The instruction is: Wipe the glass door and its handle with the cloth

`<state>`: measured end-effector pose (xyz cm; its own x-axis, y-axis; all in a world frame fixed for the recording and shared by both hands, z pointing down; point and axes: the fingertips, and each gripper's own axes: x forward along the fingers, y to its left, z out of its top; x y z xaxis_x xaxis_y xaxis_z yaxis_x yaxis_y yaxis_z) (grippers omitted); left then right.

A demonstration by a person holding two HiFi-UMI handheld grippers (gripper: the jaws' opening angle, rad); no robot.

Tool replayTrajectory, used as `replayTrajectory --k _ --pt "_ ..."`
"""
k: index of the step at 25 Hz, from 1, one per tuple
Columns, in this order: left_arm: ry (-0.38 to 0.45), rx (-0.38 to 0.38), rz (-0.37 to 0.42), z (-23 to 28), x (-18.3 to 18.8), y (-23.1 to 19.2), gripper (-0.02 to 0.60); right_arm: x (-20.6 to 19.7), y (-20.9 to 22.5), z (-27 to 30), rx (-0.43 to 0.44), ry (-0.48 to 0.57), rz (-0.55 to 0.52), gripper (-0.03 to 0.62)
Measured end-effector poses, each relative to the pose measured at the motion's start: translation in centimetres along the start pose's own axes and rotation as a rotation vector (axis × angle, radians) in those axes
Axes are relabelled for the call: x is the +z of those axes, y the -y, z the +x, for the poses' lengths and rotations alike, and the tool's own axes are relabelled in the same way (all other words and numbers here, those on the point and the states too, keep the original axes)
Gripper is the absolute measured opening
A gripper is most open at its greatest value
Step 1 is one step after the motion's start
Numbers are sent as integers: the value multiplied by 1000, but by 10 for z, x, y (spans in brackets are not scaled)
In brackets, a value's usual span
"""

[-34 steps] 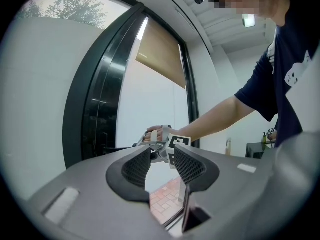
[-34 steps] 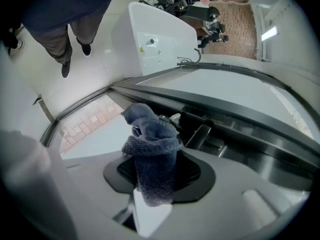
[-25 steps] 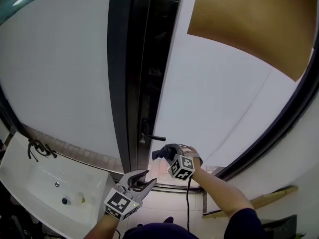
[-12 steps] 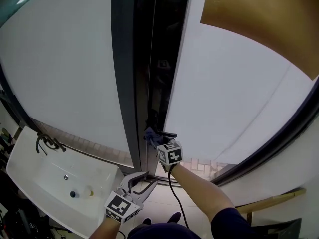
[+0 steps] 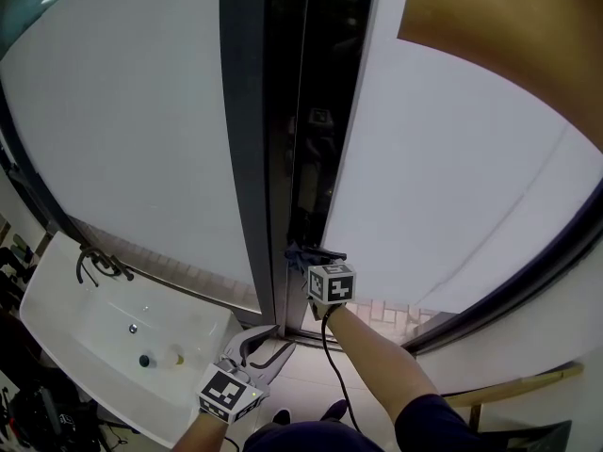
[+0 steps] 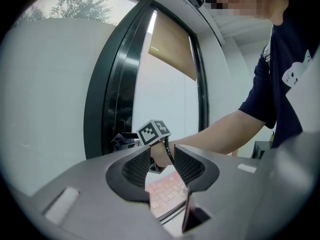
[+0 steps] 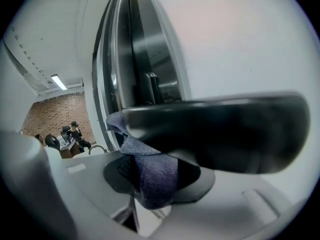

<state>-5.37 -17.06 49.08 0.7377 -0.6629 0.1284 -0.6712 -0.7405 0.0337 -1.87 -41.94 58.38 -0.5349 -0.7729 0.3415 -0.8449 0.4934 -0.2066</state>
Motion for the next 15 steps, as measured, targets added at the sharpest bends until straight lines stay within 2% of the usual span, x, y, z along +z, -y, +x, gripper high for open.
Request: replayTrajectory --k 5,10,12,15 --pt "2 -14 3 1 2 5 144 -6 11 -5 -50 -34 30 147" --pt "7 -12 3 -4 2 6 144 -36 47 -21 -134 -83 143 146" --pt "7 -10 1 -6 4 6 144 -44 51 -32 -121 -61 173 146" --pt "11 -16 3 -6 2 5 144 -38 34 -38 -48 -7 165 146"
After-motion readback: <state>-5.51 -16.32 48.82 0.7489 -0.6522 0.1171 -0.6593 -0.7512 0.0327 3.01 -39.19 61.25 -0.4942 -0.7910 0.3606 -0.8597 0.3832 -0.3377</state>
